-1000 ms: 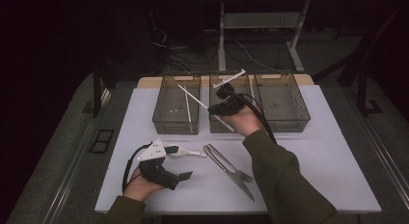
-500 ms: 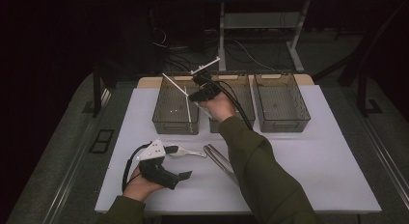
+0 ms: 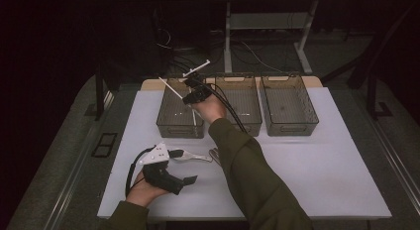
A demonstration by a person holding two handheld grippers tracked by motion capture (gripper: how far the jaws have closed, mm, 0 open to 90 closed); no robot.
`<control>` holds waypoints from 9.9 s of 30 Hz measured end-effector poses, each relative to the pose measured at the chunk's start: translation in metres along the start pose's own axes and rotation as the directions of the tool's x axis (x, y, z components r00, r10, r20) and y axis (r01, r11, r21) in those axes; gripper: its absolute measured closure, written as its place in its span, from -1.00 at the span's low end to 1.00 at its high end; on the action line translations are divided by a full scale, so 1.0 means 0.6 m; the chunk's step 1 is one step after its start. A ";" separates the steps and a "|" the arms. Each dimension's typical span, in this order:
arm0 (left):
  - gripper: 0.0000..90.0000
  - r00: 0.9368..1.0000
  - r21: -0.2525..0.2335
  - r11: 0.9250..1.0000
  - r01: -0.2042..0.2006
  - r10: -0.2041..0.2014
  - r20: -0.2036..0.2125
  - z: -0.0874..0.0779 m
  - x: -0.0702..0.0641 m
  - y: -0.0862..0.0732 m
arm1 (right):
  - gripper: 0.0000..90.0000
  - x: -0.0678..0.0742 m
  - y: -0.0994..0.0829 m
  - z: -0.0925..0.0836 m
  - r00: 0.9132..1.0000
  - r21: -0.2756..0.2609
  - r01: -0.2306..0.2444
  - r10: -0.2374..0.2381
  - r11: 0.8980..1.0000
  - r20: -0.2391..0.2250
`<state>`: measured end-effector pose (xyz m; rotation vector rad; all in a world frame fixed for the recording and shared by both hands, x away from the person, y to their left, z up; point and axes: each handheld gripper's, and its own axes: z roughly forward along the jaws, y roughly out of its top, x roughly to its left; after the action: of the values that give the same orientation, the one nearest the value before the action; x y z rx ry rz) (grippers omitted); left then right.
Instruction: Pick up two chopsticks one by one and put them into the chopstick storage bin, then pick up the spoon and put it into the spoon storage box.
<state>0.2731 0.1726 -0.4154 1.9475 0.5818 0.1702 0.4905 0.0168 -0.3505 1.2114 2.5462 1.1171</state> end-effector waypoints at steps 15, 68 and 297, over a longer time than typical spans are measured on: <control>-1.00 1.000 0.003 1.000 -0.003 0.003 0.005 0.001 -0.001 0.000 | 0.87 0.014 -0.014 0.038 1.000 0.015 0.014 -0.014 1.000 -0.001; -1.00 1.000 0.012 1.000 -0.009 0.009 -0.010 -0.004 0.009 -0.003 | -0.05 -0.039 -0.126 -0.136 0.982 -0.060 0.119 -0.127 0.991 -0.137; 0.89 0.998 0.357 0.932 0.060 -0.064 0.000 0.072 0.090 0.055 | -0.60 -0.135 -0.542 -0.340 0.996 -0.193 0.076 -0.066 0.978 0.056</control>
<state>0.3467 0.1513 -0.4128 2.2757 0.7036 0.0126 0.2622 -0.2915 -0.4340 1.0784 2.3585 1.2691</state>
